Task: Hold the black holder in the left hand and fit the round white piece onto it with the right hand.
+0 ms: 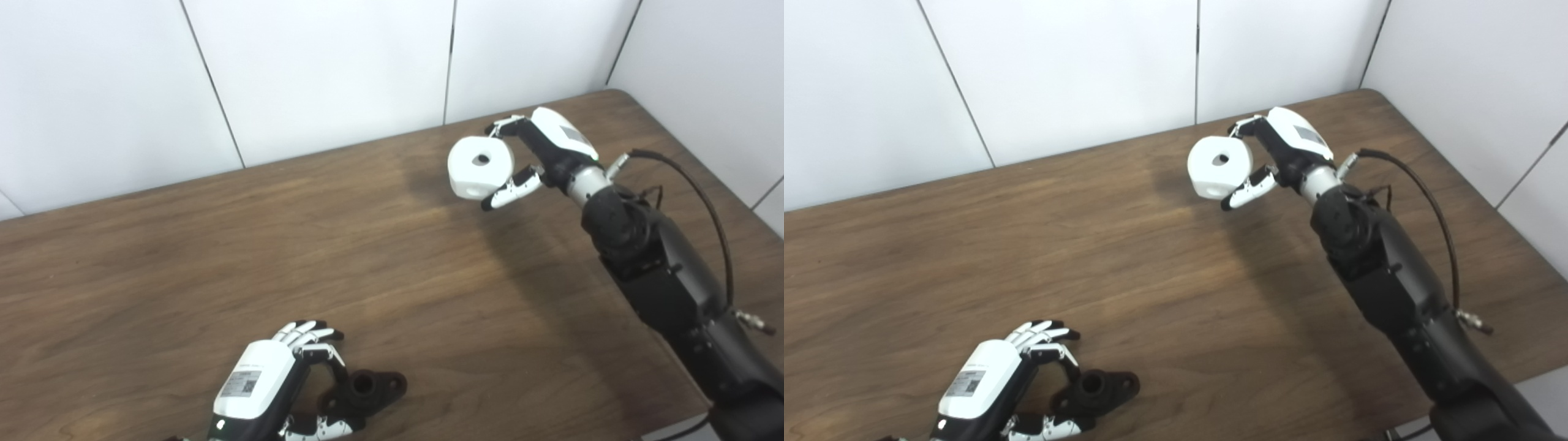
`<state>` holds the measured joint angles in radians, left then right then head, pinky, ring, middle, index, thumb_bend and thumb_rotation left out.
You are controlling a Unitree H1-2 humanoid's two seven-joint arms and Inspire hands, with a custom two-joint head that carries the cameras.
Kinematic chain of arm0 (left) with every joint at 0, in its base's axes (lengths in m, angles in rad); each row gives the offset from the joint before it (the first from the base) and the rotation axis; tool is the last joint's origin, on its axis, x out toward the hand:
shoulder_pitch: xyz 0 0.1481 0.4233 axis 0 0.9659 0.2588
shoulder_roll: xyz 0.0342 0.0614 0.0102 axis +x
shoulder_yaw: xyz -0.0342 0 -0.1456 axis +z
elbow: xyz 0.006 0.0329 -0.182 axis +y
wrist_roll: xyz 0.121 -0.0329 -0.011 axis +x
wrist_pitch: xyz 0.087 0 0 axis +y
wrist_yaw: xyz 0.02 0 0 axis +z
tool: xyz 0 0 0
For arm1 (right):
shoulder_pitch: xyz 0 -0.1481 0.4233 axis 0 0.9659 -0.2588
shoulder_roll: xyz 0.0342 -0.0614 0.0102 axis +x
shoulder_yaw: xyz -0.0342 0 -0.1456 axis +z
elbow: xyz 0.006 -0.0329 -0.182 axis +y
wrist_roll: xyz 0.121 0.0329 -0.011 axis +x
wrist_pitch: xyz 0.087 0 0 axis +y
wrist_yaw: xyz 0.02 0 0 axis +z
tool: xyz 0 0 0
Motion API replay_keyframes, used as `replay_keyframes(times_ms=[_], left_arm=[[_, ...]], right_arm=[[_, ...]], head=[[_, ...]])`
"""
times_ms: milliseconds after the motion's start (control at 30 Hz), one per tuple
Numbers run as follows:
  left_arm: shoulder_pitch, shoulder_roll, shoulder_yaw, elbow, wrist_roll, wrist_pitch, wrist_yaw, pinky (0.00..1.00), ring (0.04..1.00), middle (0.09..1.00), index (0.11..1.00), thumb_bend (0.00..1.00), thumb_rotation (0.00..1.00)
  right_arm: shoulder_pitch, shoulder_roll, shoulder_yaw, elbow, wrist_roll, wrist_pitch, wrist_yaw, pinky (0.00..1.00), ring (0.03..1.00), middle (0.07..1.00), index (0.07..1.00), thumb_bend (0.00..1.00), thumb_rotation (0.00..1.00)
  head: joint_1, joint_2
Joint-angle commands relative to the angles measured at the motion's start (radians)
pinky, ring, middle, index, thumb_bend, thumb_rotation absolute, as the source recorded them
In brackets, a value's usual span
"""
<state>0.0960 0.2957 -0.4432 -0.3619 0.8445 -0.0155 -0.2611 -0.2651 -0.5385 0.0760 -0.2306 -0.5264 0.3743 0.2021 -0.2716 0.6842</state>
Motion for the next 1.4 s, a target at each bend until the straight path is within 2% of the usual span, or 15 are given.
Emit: replay_keyframes(times_ms=[0, 267, 700, 800, 1067, 1367], left_arm=[[0.025, 0.009, -0.012, 0.026, 0.028, 0.027, -0.05, 0.91, 0.883, 0.81, 0.485, 0.52, 0.06], [0.024, -0.013, -0.022, 0.041, 0.052, 0.026, -0.04, 0.9, 0.88, 0.807, 0.485, 0.52, 0.05], [0.021, -0.049, -0.042, 0.064, 0.086, 0.032, -0.03, 0.91, 0.886, 0.809, 0.485, 0.52, 0.05], [0.02, -0.056, -0.046, 0.065, 0.09, 0.036, -0.031, 0.91, 0.887, 0.81, 0.485, 0.52, 0.05], [0.013, -0.059, -0.055, 0.065, 0.092, 0.051, -0.036, 0.91, 0.888, 0.81, 0.485, 0.52, 0.05], [0.003, -0.066, -0.063, 0.06, 0.097, 0.063, -0.039, 0.91, 0.883, 0.809, 0.485, 0.52, 0.05]], right_arm=[[-0.017, -0.006, -0.024, -0.082, 0.006, -0.001, 0.003, 0.85, 0.905, 0.809, 0.482, 0.52, 0.14], [0.068, 0.022, -0.032, -0.284, 0.067, 0.027, 0.069, 0.9, 0.933, 0.827, 0.482, 0.52, 0.14], [0.206, 0.061, -0.014, -0.526, 0.119, 0.051, 0.176, 0.88, 0.96, 0.828, 0.482, 0.52, 0.15], [0.229, 0.061, -0.006, -0.56, 0.125, 0.041, 0.196, 0.88, 0.96, 0.827, 0.482, 0.52, 0.15], [0.263, 0.082, 0.025, -0.648, 0.132, 0.064, 0.252, 0.85, 0.963, 0.832, 0.482, 0.52, 0.15], [0.272, 0.121, 0.046, -0.679, 0.141, 0.093, 0.305, 0.9, 0.975, 0.844, 0.483, 0.52, 0.15]], head=[[0.005, 0.001], [0.056, -0.001], [0.135, -0.006], [0.143, -0.003], [0.156, 0.013], [0.172, 0.044]])
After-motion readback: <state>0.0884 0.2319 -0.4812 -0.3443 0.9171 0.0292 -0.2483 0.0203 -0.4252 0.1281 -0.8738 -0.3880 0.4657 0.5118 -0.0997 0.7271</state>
